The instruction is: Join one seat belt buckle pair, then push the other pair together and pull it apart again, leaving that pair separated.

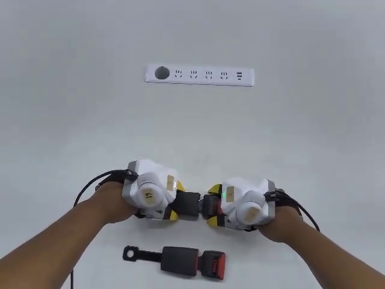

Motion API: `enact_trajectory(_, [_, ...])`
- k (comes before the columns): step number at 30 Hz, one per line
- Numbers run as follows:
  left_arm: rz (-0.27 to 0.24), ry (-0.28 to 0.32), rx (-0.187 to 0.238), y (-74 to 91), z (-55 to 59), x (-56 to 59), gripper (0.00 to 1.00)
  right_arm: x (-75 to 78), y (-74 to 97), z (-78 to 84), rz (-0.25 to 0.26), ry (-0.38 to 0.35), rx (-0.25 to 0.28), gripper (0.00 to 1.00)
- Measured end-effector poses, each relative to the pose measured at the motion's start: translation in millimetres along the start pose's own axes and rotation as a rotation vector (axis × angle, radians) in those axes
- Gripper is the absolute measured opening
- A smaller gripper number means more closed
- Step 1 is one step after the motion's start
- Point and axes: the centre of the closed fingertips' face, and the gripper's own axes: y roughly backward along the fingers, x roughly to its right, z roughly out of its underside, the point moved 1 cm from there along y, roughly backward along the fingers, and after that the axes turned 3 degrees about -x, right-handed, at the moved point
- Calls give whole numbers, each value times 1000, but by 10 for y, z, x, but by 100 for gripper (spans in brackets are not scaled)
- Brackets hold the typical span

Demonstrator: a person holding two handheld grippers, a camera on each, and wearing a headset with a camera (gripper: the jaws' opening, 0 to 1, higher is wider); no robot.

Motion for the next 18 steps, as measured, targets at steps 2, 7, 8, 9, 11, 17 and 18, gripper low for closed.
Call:
enact_trajectory(2, [1,-4,-2,-1,5,-1,32,4,-21,10,0,-1,0,31])
enact_trajectory(7, [5,-3,15,4,22,-7,32,8,-43,24,-2,5,5,32])
enact_trajectory(8, [6,-3,18,0,26,-9,32,7,-40,23,-2,6,7,32])
enact_trajectory(9, [8,-4,18,2,20,-7,32,6,-35,21,-3,6,11,32])
enact_trajectory(11, [11,-4,24,12,11,-3,32,8,-40,23,-4,10,14,32])
enact_trajectory(17, [2,7,39,14,2,0,33,3,-8,10,-6,1,38,32])
enact_trajectory(18, [-1,11,40,13,2,-2,33,3,-12,10,-5,2,38,32])
